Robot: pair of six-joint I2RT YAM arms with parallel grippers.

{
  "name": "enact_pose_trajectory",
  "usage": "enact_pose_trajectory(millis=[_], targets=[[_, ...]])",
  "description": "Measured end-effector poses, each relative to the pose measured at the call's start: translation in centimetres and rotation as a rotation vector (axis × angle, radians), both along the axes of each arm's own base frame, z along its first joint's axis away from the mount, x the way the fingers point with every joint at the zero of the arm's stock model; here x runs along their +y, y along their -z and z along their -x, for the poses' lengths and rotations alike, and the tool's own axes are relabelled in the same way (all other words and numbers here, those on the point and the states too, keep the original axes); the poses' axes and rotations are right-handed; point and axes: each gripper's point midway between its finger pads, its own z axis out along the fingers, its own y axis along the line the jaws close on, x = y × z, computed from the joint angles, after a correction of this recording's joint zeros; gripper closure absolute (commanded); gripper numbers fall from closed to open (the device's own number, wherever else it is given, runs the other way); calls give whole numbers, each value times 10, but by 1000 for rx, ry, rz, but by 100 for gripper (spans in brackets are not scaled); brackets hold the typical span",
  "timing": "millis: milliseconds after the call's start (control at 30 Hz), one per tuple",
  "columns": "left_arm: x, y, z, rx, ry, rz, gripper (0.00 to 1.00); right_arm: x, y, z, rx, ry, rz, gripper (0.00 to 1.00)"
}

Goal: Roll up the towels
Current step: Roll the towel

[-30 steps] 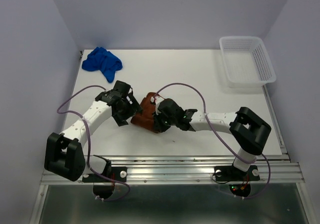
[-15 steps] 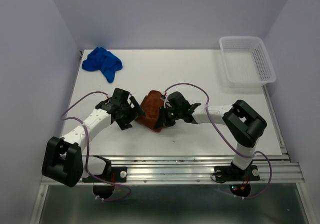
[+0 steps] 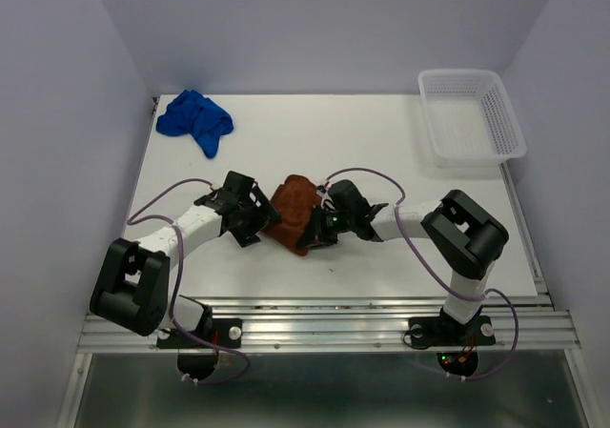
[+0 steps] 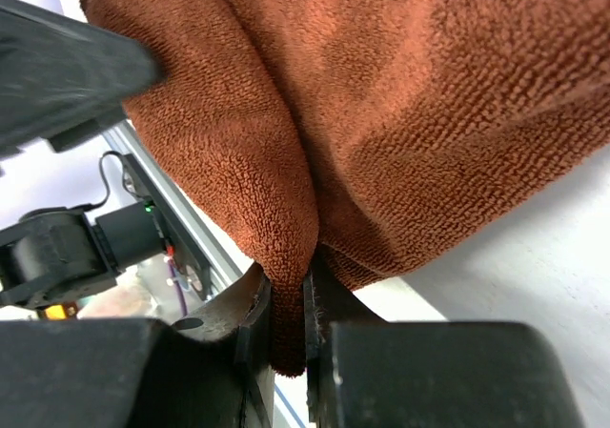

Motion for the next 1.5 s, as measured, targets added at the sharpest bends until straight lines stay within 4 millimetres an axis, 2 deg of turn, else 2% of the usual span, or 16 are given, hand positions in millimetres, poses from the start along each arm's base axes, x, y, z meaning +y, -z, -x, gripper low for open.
enact_pose_trajectory(millis=[100,133,167,233,267,300,367,500,600,733,867,1033,1233,1367,1467,1500], targets=[[-5,6,0,9,3,3,39,2,-2,-1,7,12,-17,89],[-7,9,-2,7,7,0,50,2,-3,-1,6,15,-21,87],[-9,12,-2,12,6,0,68,3,-3,-2,8,19,-25,83],[-12,21,-3,30,6,-4,86,3,-4,-2,7,19,-28,80],[-14,24,-3,39,7,-5,97,3,-4,-2,6,20,-29,69],[-16,26,-4,46,10,-5,100,4,-5,-2,4,18,-31,63],[-21,25,-10,43,17,-3,100,3,-5,-2,-3,15,-30,49],[-27,23,-14,48,28,-13,100,-7,-13,-2,-118,-31,14,30],[-27,21,-13,62,32,-28,100,-15,-31,-4,-273,-64,69,24],[-22,17,-7,96,36,-70,100,-22,-58,-2,-493,-120,136,24],[-18,14,1,138,48,-96,100,-17,-63,7,-684,-203,234,24],[-14,14,9,204,59,-134,100,0,-57,18,-887,-321,350,23],[-10,15,19,260,54,-154,100,9,-33,15,-996,-383,457,23],[-9,15,22,272,50,-155,100,11,-15,17,-1031,-396,532,30],[-10,15,23,281,43,-146,100,8,-6,17,-1041,-387,582,53],[-11,15,24,285,40,-140,100,8,-4,16,-1048,-372,599,66]])
